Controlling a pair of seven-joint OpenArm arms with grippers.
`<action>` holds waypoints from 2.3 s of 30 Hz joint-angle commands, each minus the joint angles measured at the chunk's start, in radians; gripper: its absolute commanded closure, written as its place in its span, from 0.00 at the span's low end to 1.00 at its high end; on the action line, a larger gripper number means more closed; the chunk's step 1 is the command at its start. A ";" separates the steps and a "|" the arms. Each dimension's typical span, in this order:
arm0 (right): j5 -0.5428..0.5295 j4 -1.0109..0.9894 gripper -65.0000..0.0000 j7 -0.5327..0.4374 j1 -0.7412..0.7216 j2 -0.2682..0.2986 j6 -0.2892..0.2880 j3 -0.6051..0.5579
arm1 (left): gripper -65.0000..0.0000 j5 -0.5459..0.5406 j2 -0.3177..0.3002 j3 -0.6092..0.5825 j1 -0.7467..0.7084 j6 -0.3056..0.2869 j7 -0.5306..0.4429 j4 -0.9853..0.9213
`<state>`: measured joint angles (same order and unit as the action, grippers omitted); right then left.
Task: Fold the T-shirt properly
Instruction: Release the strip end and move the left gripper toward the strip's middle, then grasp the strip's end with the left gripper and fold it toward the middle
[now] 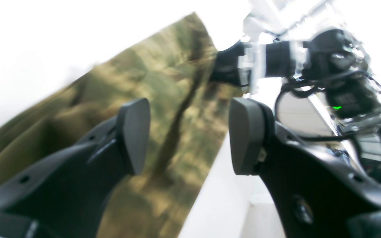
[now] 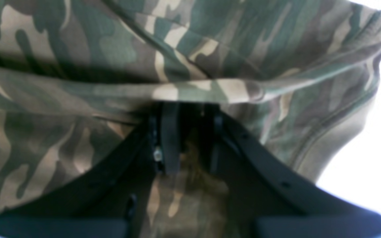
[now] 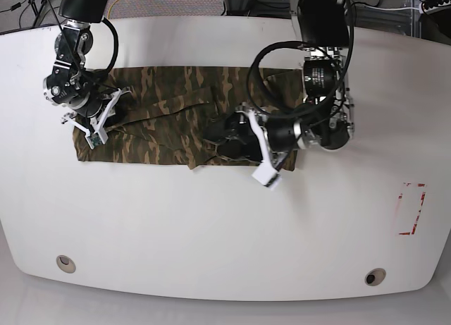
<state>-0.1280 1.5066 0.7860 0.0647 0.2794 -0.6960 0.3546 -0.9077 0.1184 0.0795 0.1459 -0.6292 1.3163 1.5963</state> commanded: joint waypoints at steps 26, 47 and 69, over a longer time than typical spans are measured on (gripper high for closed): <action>0.009 0.039 0.82 0.022 -0.001 -0.025 -0.002 0.002 | 0.46 -0.015 -0.191 -0.001 -0.038 -0.069 -0.053 -0.142; 0.009 0.038 0.82 0.022 -0.001 -0.025 -0.002 0.002 | 0.46 -0.186 -0.254 -0.396 0.056 -0.069 0.035 0.052; 0.009 0.039 0.82 0.022 0.001 -0.027 -0.002 0.002 | 0.46 -0.253 -0.362 -0.086 0.057 -0.069 -0.011 0.012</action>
<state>-0.1268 1.5326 0.8001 0.0700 0.2436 -0.6964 0.3546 -1.1801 -0.2115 -0.0692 0.2066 -0.6968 1.3529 1.6485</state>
